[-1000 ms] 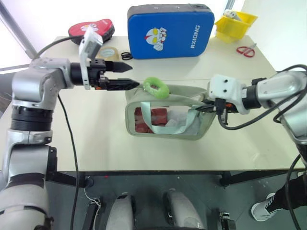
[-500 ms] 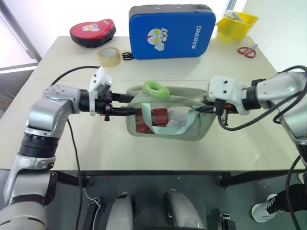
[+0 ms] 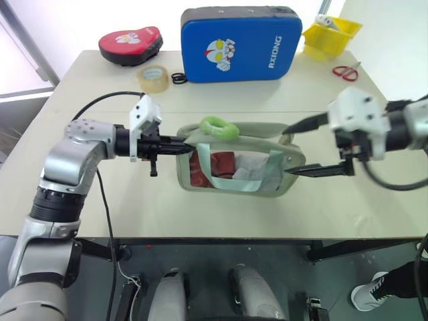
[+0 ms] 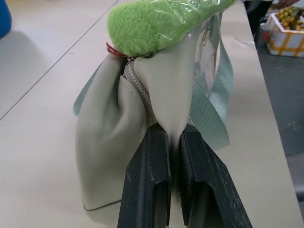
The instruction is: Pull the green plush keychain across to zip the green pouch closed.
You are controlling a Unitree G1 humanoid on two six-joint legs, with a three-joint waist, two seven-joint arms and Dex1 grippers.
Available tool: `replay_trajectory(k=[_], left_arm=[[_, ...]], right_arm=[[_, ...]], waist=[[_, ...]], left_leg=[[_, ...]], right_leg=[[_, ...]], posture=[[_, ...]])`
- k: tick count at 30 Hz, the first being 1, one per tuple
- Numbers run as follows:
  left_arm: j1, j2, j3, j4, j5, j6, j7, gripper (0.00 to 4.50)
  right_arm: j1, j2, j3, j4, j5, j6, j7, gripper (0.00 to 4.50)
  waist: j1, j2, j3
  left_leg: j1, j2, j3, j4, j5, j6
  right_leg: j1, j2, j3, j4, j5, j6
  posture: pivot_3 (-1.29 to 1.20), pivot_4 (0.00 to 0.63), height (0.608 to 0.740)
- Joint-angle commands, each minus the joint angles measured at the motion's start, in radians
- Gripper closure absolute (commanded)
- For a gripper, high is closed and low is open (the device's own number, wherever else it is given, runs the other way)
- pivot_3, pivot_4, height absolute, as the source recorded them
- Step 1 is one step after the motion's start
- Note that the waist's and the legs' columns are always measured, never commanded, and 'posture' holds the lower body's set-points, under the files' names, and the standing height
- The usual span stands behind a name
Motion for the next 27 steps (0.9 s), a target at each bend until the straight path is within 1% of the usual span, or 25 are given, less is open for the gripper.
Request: replay_trajectory(k=[1,5,7,8,10,11,12,13,16,17,20,22,24,27], left_arm=[[0.007,0.002,-0.012,-0.048,0.005,-0.001,0.005,4.5],[0.015,0.004,-0.007,-0.061,0.002,0.007,0.015,4.5],[0.02,0.006,-0.005,-0.069,-0.001,0.013,0.021,4.5],[0.023,0.007,-0.003,-0.076,-0.005,0.018,0.023,4.5],[0.028,0.011,0.0,-0.083,-0.004,0.019,0.031,4.5],[0.03,0.013,0.001,-0.085,-0.004,0.019,0.032,4.5],[0.032,0.015,0.001,-0.087,-0.003,0.019,0.034,4.5],[0.035,0.016,0.002,-0.091,-0.004,0.018,0.033,4.5],[0.04,0.018,0.005,-0.098,-0.009,0.02,0.037,4.5],[0.042,0.02,0.005,-0.097,-0.008,0.02,0.038,4.5],[0.042,0.02,0.007,-0.085,-0.004,0.016,0.042,4.5],[0.039,0.019,0.008,-0.074,-0.003,0.013,0.04,4.5],[0.04,0.022,0.009,-0.069,0.002,0.012,0.041,4.5],[0.051,0.029,0.017,-0.075,-0.002,0.016,0.042,4.5]], right_arm=[[-0.153,0.122,0.055,0.03,0.009,0.012,-0.114,0.02],[-0.223,0.252,0.232,0.079,-0.118,-0.018,-0.204,0.02],[-0.253,0.287,0.307,0.118,-0.196,-0.036,-0.237,0.02],[-0.261,0.299,0.327,0.127,-0.207,-0.038,-0.234,0.25],[-0.284,0.318,0.352,0.144,-0.219,-0.034,-0.227,0.91],[-0.295,0.325,0.359,0.153,-0.225,-0.032,-0.228,1.33],[-0.303,0.327,0.363,0.162,-0.232,-0.027,-0.23,2.02],[-0.308,0.325,0.361,0.17,-0.236,-0.023,-0.23,2.43],[-0.305,0.305,0.332,0.18,-0.223,0.006,-0.219,4.04],[-0.298,0.289,0.315,0.174,-0.211,0.021,-0.209,4.48],[-0.265,0.238,0.249,0.146,-0.159,0.064,-0.185,4.48],[-0.235,0.192,0.199,0.149,-0.145,0.114,-0.203,4.48],[-0.178,0.109,0.159,0.168,-0.183,0.119,-0.231,4.48],[-0.035,-0.046,0.078,0.215,-0.243,0.066,-0.257,4.48]], waist=[[-0.006,0.0,0.0],[-0.003,0.0,0.0],[-0.002,0.0,0.0],[0.001,0.0,0.0],[0.004,0.0,0.0],[0.003,0.0,0.0],[0.003,0.0,0.0],[0.003,0.0,0.0],[0.003,0.0,0.0],[0.003,0.0,0.0],[0.006,0.0,0.0],[0.005,0.0,0.0],[0.008,0.0,0.0],[0.021,0.0,0.0]], left_leg=[[0.001,0.0,0.0,0.0,0.0,0.0],[0.001,0.0,-0.001,0.0,0.0,0.0],[0.0,0.0,0.0,0.0,0.0,0.0],[-0.001,0.0,0.0,0.0,0.0,0.0],[-0.002,0.0,0.0,0.0,0.0,0.0],[-0.002,0.0,0.0,0.0,0.0,0.0],[-0.002,0.0,0.0,0.0,0.0,0.0],[-0.002,0.0,0.0,0.0,0.0,0.0],[-0.002,0.0,0.0,0.0,0.0,0.0],[-0.002,0.0,-0.001,0.0,0.0,0.0],[-0.002,0.0,0.0,0.0,0.0,0.0],[-0.002,0.0,0.0,0.0,0.0,0.0],[-0.002,0.0,0.0,0.0,0.0,0.0],[-0.002,0.0,0.0,0.0,0.0,0.0]], right_leg=[[0.0,0.0,0.001,0.001,0.0,0.0],[0.001,0.001,0.0,0.001,0.0,0.0],[0.0,0.0,0.0,0.001,0.0,0.0],[-0.001,0.0,0.0,0.001,0.0,0.0],[-0.001,-0.001,0.0,0.0,0.0,0.0],[-0.001,-0.001,0.0,-0.001,0.0,0.0],[-0.001,-0.001,0.0,-0.001,0.0,0.0],[-0.001,-0.001,0.0,-0.001,0.0,0.0],[-0.001,-0.001,-0.001,-0.001,0.0,0.0],[-0.001,-0.001,-0.001,-0.001,0.0,0.0],[-0.001,-0.001,-0.001,-0.001,0.0,0.0],[-0.001,-0.001,-0.001,-0.001,0.0,0.0],[-0.001,-0.001,-0.001,-0.001,0.0,0.0],[-0.001,-0.001,0.0,-0.001,0.0,0.0]], posture=[[0.0,0.15,0.737],[0.0,0.15,0.737],[0.0,0.15,0.737],[0.0,0.15,0.737],[0.0,0.15,0.737],[0.0,0.15,0.737],[0.0,0.15,0.737],[0.0,0.15,0.737],[0.0,0.15,0.737],[0.0,0.15,0.737],[0.0,0.15,0.737],[0.0,0.15,0.737],[0.0,0.15,0.737],[0.0,0.15,0.737]])
